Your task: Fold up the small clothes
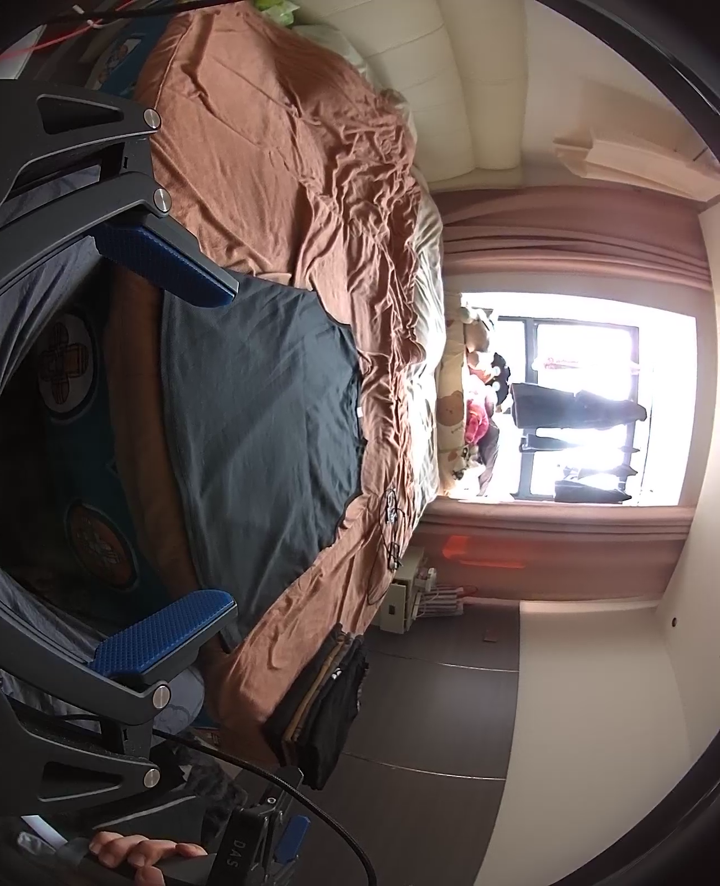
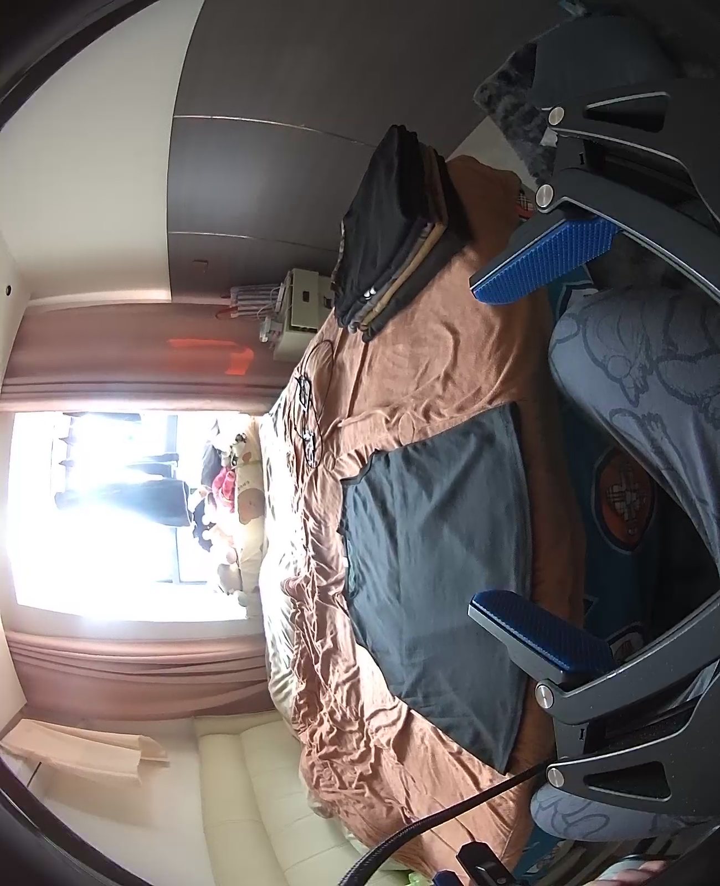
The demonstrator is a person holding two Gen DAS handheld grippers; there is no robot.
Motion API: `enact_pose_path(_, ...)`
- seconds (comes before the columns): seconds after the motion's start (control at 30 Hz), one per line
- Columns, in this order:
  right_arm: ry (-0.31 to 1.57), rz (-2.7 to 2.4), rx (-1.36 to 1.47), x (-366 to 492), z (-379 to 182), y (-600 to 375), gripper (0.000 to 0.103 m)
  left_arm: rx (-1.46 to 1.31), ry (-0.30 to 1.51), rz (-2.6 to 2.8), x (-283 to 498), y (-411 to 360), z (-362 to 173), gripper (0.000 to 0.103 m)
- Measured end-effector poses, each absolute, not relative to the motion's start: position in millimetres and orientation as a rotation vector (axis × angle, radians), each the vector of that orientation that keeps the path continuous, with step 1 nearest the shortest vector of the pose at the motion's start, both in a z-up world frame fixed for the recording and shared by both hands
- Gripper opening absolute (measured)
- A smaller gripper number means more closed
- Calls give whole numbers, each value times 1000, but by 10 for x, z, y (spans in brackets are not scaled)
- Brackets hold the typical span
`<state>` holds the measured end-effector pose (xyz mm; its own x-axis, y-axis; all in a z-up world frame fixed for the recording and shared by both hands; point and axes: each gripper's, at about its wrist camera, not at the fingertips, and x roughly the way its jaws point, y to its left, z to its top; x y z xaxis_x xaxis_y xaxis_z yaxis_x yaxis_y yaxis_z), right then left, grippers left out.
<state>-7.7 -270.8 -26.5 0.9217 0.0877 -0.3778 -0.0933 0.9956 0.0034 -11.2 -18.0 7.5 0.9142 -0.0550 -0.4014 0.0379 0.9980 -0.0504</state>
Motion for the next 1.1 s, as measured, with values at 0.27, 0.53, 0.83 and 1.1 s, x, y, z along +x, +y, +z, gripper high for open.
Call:
enact_pose_path(0.27, 385, 98, -21, -92, -262, -2716, 103, -53, 413, -44, -137, -113, 89, 103)
enact_pose_path(0.53, 385, 117, -22, -49, -190, -2730, 103, -41, 410, -32, -101, -85, 152, 103)
enact_pose_path(0.83, 398, 159, -11, 218, -183, -2801, 103, -54, 436, -40, 106, 23, 208, 103)
enact_pose_path(1.1, 436, 209, 37, 608, -158, -2941, 103, -70, 515, 24, 416, 353, 210, 103)
